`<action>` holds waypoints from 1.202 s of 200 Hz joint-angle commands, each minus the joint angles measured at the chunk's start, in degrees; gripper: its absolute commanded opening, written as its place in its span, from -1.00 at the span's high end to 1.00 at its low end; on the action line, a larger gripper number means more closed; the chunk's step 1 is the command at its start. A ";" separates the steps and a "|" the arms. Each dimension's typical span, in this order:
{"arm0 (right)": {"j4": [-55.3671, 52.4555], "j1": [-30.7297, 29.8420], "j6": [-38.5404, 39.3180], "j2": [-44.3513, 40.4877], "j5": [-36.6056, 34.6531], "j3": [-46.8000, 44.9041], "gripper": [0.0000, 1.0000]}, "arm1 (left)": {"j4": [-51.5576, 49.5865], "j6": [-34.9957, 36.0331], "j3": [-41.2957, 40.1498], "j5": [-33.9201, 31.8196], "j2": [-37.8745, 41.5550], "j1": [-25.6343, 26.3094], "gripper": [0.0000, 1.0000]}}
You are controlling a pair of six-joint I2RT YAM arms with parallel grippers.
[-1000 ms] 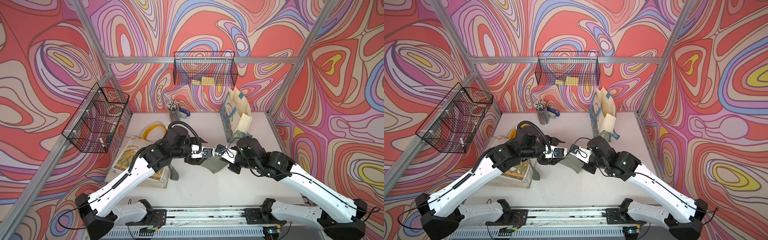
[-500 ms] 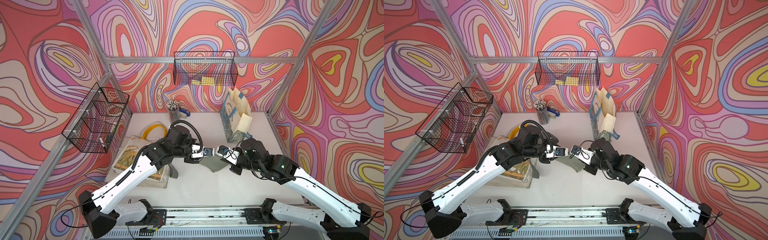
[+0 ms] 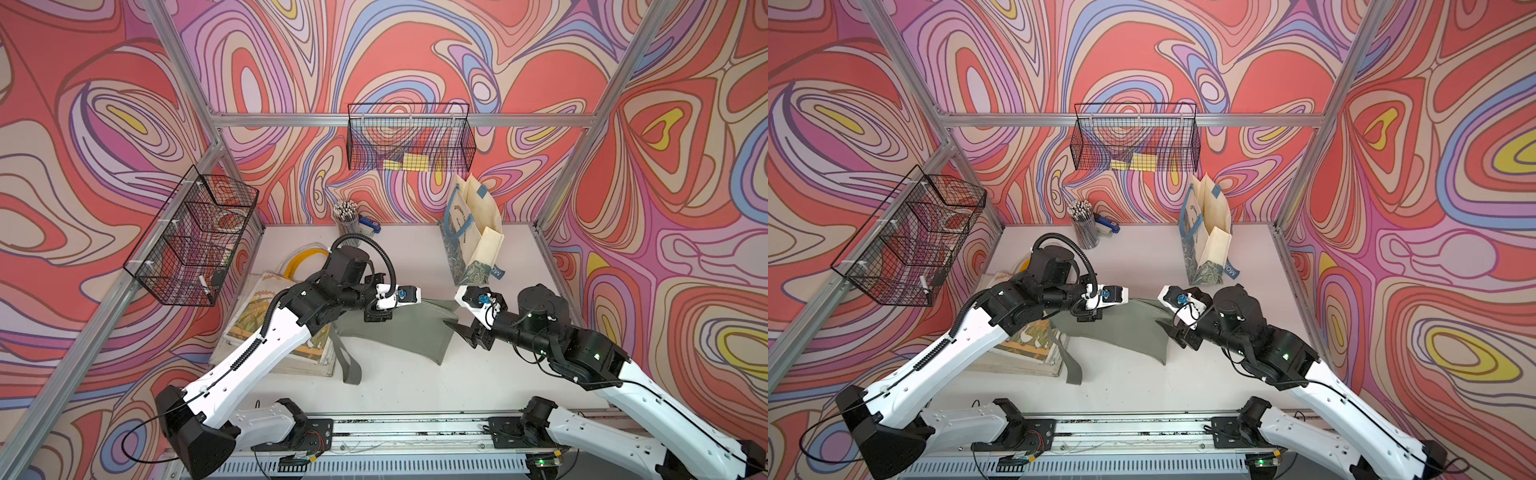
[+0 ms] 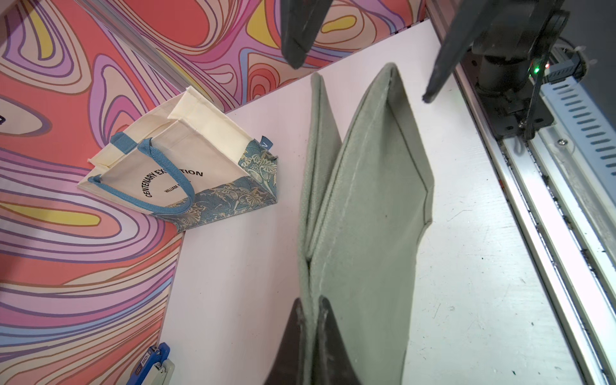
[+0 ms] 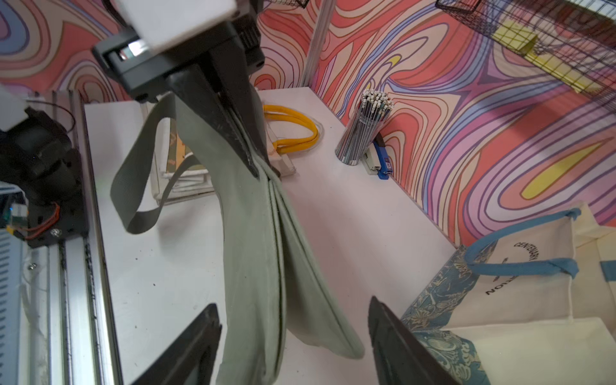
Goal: Put away the canvas bag
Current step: Press the canvas bag.
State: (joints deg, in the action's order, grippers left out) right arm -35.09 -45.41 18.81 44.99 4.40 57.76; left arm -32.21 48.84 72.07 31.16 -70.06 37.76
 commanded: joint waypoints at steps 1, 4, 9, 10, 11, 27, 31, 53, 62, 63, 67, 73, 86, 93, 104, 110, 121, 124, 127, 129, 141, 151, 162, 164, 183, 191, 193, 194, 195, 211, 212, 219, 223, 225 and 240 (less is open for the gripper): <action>1.38 0.35 -3.24 -0.52 1.58 -1.91 -0.63 | 5.31 -1.35 1.32 7.61 1.81 -1.48 1.00; 1.49 0.37 -3.45 -0.59 1.48 -2.08 -0.66 | 5.42 -1.45 1.50 8.08 1.75 -1.60 1.00; 1.59 0.32 -3.51 -0.59 1.10 -2.41 -0.70 | 5.48 -1.54 1.78 8.97 1.67 -1.79 1.00; 1.64 0.36 -3.56 -0.64 1.03 -2.48 -0.70 | 5.48 -1.50 1.81 9.08 1.68 -1.80 1.00; 1.71 0.34 -3.58 -0.67 0.95 -2.52 -0.71 | 5.57 -1.48 1.87 9.26 1.68 -1.85 1.00; 3.01 0.32 -3.61 -1.40 -0.52 -3.88 -0.81 | 5.75 -1.38 2.34 11.21 1.84 -1.99 1.00; 3.17 0.38 -3.61 -1.55 -0.88 -4.16 -0.84 | 5.75 -1.31 2.41 11.54 1.89 -1.99 1.00; 4.30 0.41 -3.95 -3.09 -2.96 -4.97 -0.97 | 5.53 -0.85 2.46 13.52 2.77 -2.07 1.00; 4.63 0.47 -3.95 -3.78 -3.57 -5.24 -0.97 | 5.57 -0.57 2.45 14.22 2.91 -2.16 1.00; 4.65 0.53 -3.95 -3.86 -3.59 -5.26 -0.97 | 5.57 -0.58 2.45 14.25 2.91 -2.16 1.00; 4.75 0.56 -4.10 -4.11 -3.82 -5.33 -0.97 | 5.51 -0.47 2.50 14.36 3.07 -2.16 1.00; 4.82 0.52 -4.20 -4.37 -4.04 -5.44 -0.97 | 5.28 -0.20 2.62 14.52 3.16 -2.16 1.00; 4.77 0.55 -4.09 -4.57 -3.78 -5.84 -0.97 | 5.09 0.15 2.81 14.78 3.12 -2.25 1.00; 4.82 0.55 -4.09 -4.37 -3.31 -6.22 -0.97 | 5.22 0.29 2.90 14.81 3.09 -2.25 1.00; 4.69 0.59 -4.26 -3.80 -2.16 -6.68 -0.97 | 5.43 0.29 3.14 14.90 2.83 -2.41 1.00; 4.63 0.58 -4.24 -3.42 -1.55 -7.01 -0.96 | 5.59 0.29 3.25 14.98 2.80 -2.55 1.00; 5.06 0.58 -4.38 -3.25 -0.87 -7.82 -0.93 | 6.17 -0.30 3.34 15.37 2.73 -2.97 1.00; 5.39 0.58 -4.39 -3.32 -0.82 -8.10 -0.91 | 6.42 -0.54 3.34 15.48 2.69 -3.14 1.00; 5.67 0.64 -4.45 -3.46 -0.67 -8.36 -0.89 | 6.67 -0.79 3.34 15.51 2.70 -3.25 1.00; 5.92 0.60 -4.54 -3.61 -0.68 -8.52 -0.87 | 6.88 -0.92 3.34 15.56 2.71 -3.34 1.00; 7.38 0.69 -4.70 -4.17 -0.37 -9.18 -0.71 | 7.79 -2.03 3.25 16.24 2.58 -4.06 1.00; 8.21 0.67 -4.69 -4.60 -0.36 -9.38 -0.49 | 8.27 -2.71 3.25 16.35 2.49 -4.40 1.00; 8.84 0.68 -4.57 -4.74 -0.41 -9.30 -0.20 | 8.80 -3.29 3.25 16.23 2.34 -4.62 1.00; 8.89 0.72 -4.53 -4.80 -0.37 -9.32 -0.15 | 8.82 -3.37 3.25 16.15 2.31 -4.69 1.00; 9.12 0.72 -3.65 -4.39 -0.38 -8.77 0.31 | 8.72 -3.86 3.49 16.08 1.82 -4.71 1.00; 9.08 0.67 -3.25 -3.95 -0.27 -8.33 0.49 | 8.12 -3.94 3.89 16.17 1.45 -4.71 1.00; 9.01 0.67 -3.12 -3.86 -0.32 -8.16 0.54 | 7.88 -4.00 4.00 16.14 1.32 -4.71 1.00; 9.00 0.67 -3.10 -3.77 -0.30 -8.08 0.56 | 7.74 -4.01 4.07 16.13 1.28 -4.71 1.00; 9.04 0.67 -3.04 -3.68 -0.28 -8.00 0.58 | 7.62 -4.01 4.14 16.17 1.22 -4.71 1.00; 8.47 0.67 -2.17 -2.52 -0.08 -6.51 0.93 | 5.41 -3.38 5.03 15.83 0.49 -4.63 1.00; 8.42 0.67 -2.14 -2.44 -0.13 -6.42 0.96 | 5.32 -3.39 5.11 15.80 0.47 -4.62 1.00; 7.95 0.67 -1.65 -1.80 -0.25 -5.62 1.00 | 4.87 -3.40 5.26 15.37 0.43 -4.56 0.81; 7.58 0.67 -1.46 -1.54 -0.26 -5.10 1.00 | 4.62 -3.33 5.34 14.99 0.45 -4.33 0.68; 7.47 0.67 -1.38 -1.32 -0.25 -4.93 1.00 | 4.44 -3.30 5.42 14.81 0.39 -4.20 0.60; 6.54 0.72 -0.73 -0.17 -1.28 -3.31 1.00 | 2.26 -2.80 6.79 12.78 0.22 -2.56 0.07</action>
State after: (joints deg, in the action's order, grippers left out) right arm -28.56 -44.91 16.58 43.20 3.44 51.03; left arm -27.97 45.52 75.29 44.21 -69.69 33.19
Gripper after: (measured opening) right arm 0.074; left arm 0.245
